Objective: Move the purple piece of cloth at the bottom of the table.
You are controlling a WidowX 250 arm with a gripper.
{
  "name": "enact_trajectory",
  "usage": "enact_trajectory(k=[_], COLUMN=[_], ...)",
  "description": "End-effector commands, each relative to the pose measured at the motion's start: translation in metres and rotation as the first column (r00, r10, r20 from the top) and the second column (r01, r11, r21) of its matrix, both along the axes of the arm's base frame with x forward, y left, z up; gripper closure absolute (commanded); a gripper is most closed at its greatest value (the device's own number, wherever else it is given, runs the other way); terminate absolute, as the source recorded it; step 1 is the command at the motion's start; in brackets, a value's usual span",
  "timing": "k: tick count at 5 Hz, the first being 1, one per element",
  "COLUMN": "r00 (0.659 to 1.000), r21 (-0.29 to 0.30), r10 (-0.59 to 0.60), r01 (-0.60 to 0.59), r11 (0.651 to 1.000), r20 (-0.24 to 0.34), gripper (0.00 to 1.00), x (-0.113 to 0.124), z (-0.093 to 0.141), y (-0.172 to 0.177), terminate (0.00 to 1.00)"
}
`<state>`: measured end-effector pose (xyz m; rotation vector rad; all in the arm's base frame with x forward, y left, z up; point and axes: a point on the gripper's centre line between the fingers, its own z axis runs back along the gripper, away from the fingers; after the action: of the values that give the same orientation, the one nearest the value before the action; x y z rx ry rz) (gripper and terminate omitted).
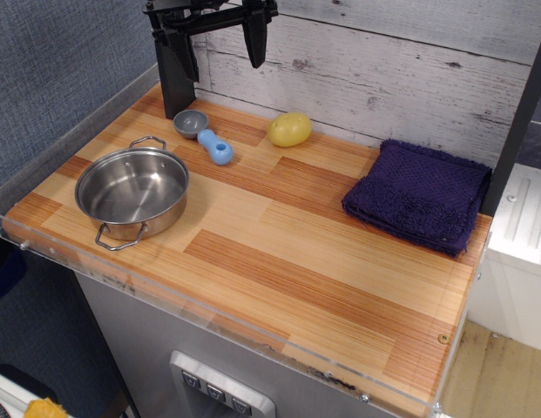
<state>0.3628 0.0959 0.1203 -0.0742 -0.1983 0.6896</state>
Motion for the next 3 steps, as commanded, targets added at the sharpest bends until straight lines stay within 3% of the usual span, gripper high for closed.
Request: enact_trajectory(k=[1,3], r00=[1.0,0.991], r21=[0.0,-0.002], r10=[0.0,-0.133], r01=[0.0,0.133], r11=[1.0,0.991], r20=[0.0,0.01], gripper=[0.0,0.0], x=[0.0,0.008], z=[0.0,-0.003], y=[0.0,-0.047], terminate=[0.0,0.0])
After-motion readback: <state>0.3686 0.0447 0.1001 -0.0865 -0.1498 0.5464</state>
